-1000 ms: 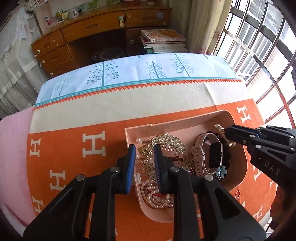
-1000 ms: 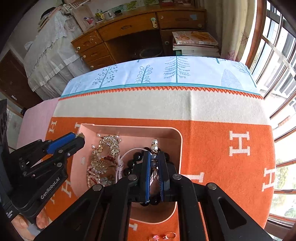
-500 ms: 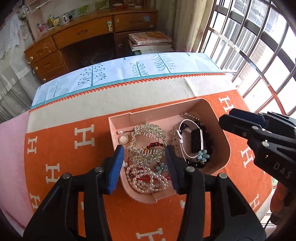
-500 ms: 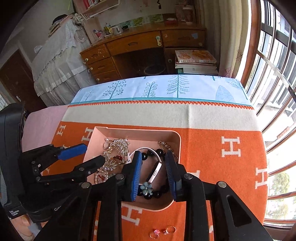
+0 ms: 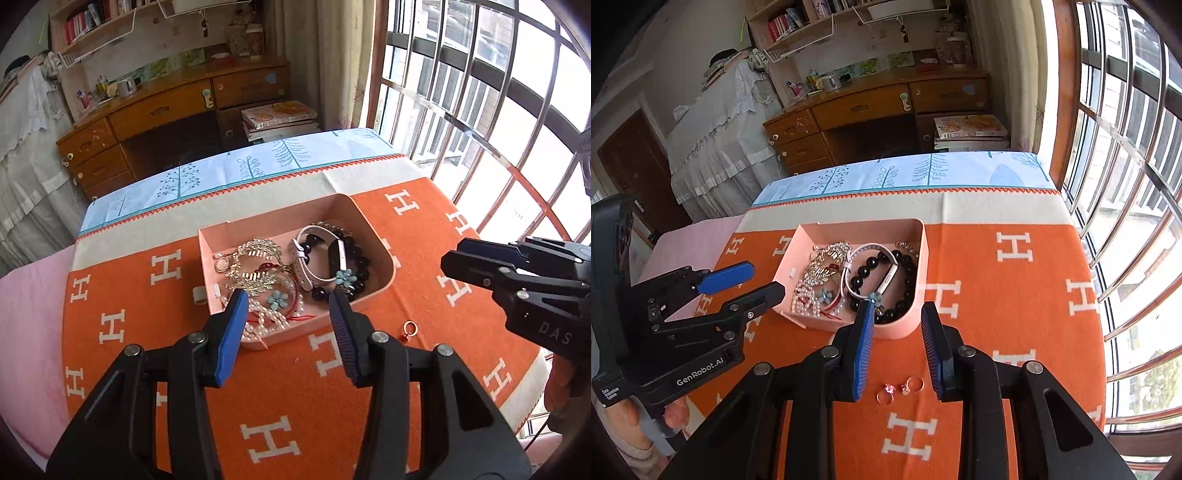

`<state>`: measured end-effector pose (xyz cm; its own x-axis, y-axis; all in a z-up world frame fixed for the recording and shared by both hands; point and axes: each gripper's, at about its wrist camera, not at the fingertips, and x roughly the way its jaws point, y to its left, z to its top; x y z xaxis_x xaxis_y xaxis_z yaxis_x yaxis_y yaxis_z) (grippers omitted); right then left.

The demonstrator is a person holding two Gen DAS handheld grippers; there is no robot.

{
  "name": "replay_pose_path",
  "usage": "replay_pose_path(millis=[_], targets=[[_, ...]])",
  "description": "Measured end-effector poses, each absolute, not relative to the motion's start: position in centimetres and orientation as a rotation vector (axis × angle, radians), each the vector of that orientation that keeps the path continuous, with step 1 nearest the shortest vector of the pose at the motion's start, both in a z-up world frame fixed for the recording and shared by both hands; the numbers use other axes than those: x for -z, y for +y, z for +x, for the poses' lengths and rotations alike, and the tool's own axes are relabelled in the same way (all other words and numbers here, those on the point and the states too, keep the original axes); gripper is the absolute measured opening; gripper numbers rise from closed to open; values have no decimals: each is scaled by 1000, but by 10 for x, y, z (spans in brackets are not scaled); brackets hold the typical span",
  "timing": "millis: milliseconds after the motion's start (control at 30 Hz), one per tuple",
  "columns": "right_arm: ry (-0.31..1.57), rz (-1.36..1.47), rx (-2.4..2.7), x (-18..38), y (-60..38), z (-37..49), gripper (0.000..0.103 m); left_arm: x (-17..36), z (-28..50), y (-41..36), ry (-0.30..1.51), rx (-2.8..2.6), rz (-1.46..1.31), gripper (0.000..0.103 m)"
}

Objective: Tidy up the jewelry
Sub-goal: 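Withdraw both tools from the tray toward the two red-stone rings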

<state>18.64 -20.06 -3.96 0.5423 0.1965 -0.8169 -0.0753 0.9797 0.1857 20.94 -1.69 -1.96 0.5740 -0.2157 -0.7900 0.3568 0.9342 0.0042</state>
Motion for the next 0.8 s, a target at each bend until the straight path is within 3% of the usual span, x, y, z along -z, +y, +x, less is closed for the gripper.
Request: replay_pose_path(millis=[333, 800], targets=[[968, 221, -90, 75, -239, 108, 27, 50, 156, -60, 906, 401, 165, 42], [935, 271, 18, 113, -272, 48, 27, 105, 140, -77, 977, 402, 93, 43]])
